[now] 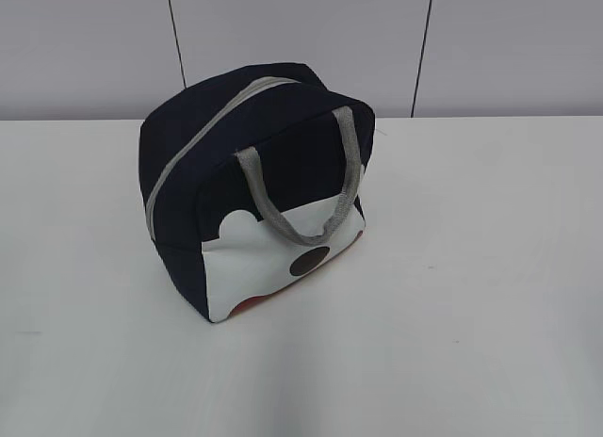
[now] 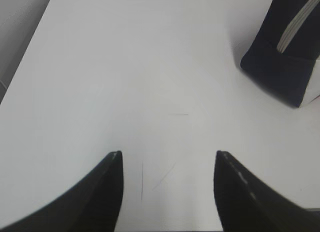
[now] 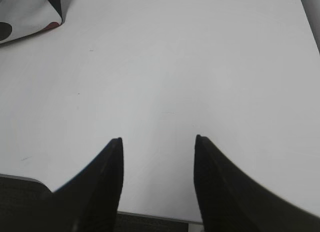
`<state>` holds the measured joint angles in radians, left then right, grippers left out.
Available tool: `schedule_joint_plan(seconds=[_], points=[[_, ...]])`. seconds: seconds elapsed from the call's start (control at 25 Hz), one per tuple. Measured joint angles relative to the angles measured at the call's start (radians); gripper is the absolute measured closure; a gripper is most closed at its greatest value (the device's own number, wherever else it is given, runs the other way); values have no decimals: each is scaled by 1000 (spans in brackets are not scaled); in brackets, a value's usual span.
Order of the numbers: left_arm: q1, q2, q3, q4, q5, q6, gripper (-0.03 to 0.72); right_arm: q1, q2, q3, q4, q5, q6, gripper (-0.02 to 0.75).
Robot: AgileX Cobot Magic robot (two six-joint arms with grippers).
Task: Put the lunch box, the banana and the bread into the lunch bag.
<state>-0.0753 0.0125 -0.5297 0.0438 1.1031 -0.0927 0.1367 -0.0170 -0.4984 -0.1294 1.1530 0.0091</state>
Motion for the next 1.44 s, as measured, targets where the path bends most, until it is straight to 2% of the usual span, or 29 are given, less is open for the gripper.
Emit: schedule_joint_plan(seconds=[0.32,0.6,1.44], points=[[4,0,0,0,0,0,253,-1,0,0,0,0,0,378],[51,0,0,0,0,0,253,-1,0,0,0,0,0,378],[50,0,0,0,0,0,253,-1,0,0,0,-2,0,378]])
